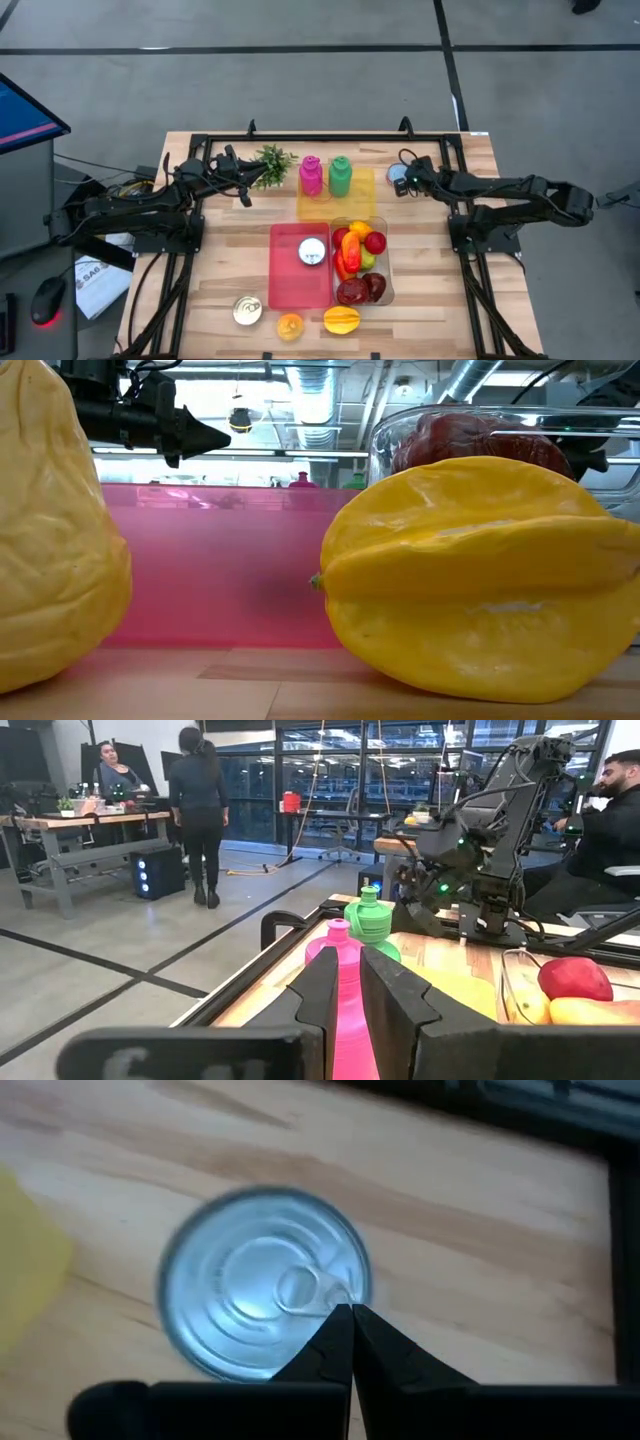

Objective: Pick & Place Food Item
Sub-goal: Put the red tuna can into the red bin

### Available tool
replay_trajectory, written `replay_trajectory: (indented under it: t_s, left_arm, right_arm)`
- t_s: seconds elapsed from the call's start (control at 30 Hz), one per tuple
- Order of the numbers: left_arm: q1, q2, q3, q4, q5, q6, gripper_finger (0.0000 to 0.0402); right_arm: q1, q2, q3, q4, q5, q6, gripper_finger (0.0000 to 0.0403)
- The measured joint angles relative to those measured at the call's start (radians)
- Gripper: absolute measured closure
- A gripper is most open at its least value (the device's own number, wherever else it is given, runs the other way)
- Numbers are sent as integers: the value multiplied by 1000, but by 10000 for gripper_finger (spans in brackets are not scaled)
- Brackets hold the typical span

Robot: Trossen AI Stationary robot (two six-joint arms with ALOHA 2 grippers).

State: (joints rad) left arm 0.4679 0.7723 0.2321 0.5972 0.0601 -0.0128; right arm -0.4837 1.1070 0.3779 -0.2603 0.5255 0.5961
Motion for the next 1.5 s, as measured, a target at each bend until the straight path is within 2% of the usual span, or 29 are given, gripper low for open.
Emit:
replay_trajectory:
  t_s: [0.3,1.1,1.5]
  left_arm:
    - [0,0,0,-37,0,0,367]
    - [0,0,0,-40,0,0,367]
    - [0,0,0,-40,0,0,367]
  right_arm:
    - [-16,46,0,10,-4,1,403]
    - [-16,45,2,-48,-4,25,403]
    - [-19,36,2,18,18,8,403]
